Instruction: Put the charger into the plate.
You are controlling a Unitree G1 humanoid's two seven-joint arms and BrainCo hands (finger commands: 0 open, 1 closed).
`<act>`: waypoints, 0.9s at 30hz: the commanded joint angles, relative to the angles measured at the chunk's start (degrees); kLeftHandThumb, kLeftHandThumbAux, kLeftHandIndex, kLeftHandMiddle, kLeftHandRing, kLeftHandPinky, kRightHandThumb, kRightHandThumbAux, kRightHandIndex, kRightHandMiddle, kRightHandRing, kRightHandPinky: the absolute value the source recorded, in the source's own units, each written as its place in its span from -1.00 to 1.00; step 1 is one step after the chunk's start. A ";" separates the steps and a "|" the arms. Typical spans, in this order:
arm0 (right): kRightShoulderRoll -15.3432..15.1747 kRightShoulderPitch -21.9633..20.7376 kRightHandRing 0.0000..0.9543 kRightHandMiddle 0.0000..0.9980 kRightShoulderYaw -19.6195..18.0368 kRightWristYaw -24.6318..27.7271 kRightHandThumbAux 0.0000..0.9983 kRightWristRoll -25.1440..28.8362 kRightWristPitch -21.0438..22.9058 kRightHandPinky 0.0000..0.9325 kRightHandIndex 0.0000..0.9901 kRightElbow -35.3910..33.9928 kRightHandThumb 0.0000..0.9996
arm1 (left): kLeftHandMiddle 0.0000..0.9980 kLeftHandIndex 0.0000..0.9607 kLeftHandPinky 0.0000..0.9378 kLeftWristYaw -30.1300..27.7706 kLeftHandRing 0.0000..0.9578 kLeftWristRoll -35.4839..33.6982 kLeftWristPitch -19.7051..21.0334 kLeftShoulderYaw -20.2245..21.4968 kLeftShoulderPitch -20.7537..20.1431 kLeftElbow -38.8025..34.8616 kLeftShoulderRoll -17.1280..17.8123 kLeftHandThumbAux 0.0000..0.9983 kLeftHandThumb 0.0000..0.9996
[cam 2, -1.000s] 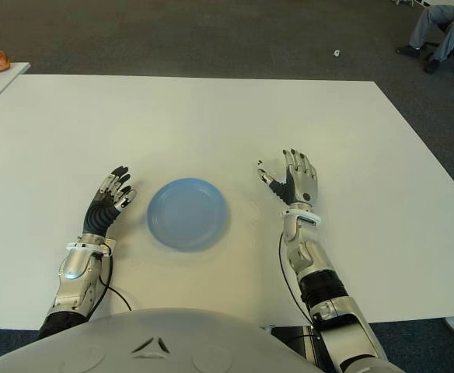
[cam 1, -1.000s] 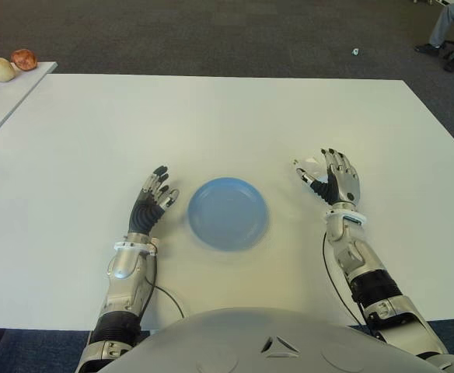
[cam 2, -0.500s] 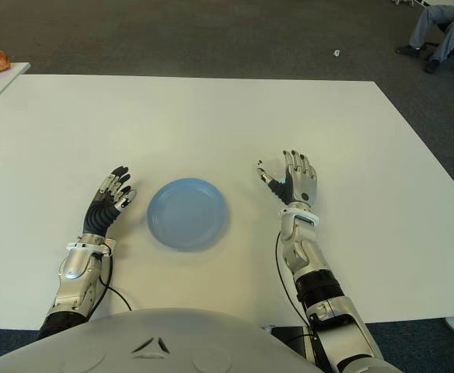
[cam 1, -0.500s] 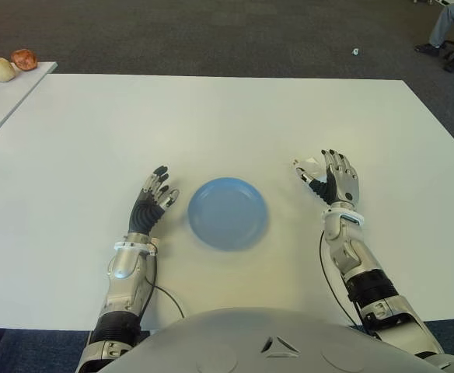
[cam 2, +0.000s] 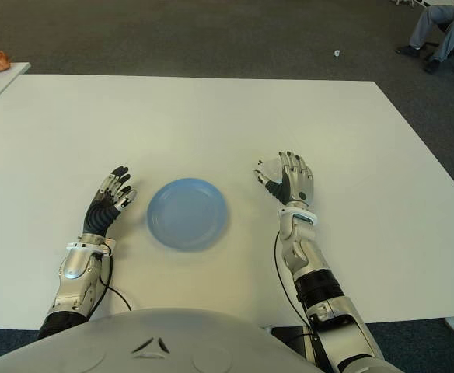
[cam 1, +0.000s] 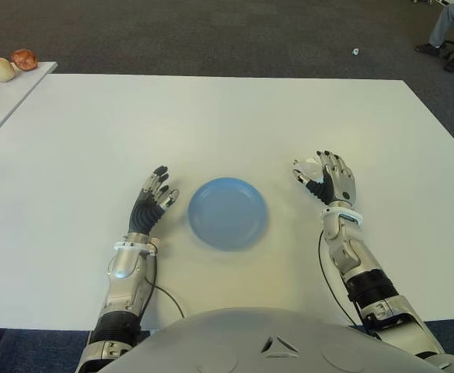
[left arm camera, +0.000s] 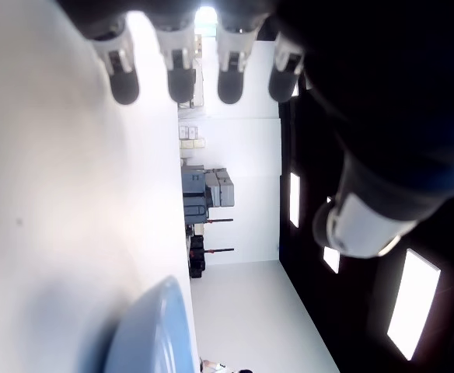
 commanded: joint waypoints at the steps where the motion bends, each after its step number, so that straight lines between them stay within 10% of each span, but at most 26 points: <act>1: 0.17 -0.48 -1.00 -1.00 0.98 4.31 -0.63 -1.64 4.08 -1.00 -1.00 -1.41 -0.47 | -0.90 -0.96 -0.89 -0.43 -0.92 0.18 3.56 -0.41 2.35 4.43 -0.64 0.31 -1.00; 9: 1.18 -1.17 -1.00 -1.00 3.79 13.69 -0.64 -5.53 12.82 -1.00 -1.00 -6.71 -0.51 | -0.89 -0.96 -0.88 -0.44 -0.91 0.39 3.59 -0.70 2.30 4.23 -0.69 0.30 -1.00; 27: 1.57 -5.06 -1.00 -1.00 6.71 22.88 -0.63 -8.32 18.04 -1.00 -1.00 -6.18 -0.52 | -0.89 -0.95 -0.89 -0.38 -0.91 0.21 4.05 -0.97 2.90 3.29 -1.27 0.30 -1.00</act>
